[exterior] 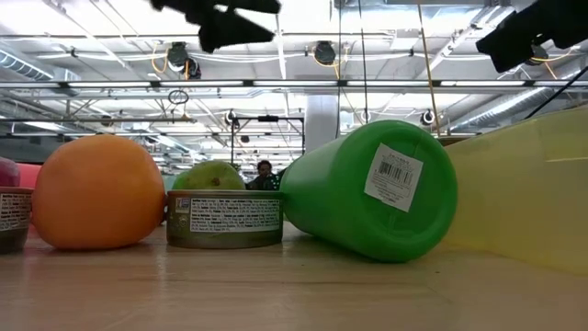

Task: Pick & Place Food Item
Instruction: Put the purple grapes into the pink bin

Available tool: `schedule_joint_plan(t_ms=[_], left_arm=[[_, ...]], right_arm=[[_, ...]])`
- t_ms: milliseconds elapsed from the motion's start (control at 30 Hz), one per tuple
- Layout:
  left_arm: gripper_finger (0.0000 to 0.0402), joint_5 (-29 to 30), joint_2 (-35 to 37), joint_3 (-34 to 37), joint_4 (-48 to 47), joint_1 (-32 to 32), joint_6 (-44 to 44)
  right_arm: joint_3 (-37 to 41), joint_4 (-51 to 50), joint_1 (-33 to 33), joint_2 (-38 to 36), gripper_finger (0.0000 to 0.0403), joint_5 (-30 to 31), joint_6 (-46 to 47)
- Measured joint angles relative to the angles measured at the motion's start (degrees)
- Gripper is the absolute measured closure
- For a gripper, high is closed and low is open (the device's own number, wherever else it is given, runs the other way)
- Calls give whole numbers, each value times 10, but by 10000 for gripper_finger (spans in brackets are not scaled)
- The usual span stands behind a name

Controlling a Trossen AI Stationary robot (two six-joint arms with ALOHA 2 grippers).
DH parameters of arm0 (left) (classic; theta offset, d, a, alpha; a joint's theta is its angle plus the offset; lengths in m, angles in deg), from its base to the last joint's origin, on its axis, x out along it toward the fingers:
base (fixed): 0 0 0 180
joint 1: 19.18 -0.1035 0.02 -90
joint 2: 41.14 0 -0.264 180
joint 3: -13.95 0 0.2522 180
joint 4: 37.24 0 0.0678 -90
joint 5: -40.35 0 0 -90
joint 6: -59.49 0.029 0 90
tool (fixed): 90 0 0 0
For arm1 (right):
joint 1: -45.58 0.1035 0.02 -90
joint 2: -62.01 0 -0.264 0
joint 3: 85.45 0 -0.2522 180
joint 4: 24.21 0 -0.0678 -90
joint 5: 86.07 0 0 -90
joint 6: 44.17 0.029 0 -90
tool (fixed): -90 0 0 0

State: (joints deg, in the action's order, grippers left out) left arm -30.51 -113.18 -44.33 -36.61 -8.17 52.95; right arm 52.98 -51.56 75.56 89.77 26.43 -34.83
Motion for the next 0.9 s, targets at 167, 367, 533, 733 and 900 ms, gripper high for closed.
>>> schedule_joint_plan(t_ms=[167, 367, 533, 733, 900], left_arm=[[125, -15, 81, 124, 121, 1, -82], [127, -48, 100, 173, 103, 4, -156], [131, -84, 98, 114, -87, 8, -187], [149, -4, 67, -22, -460, 29, -238], [152, -22, 18, -33, -578, 41, -362]], right_arm=[[0, -14, 0, -3, 224, 0, 2], [0, -17, 0, -3, 230, 0, 4], [0, -14, 0, -2, 230, 0, 4], [3, -11, 0, -2, 230, 1, 4], [18, -12, 0, -1, 230, 4, 4]])
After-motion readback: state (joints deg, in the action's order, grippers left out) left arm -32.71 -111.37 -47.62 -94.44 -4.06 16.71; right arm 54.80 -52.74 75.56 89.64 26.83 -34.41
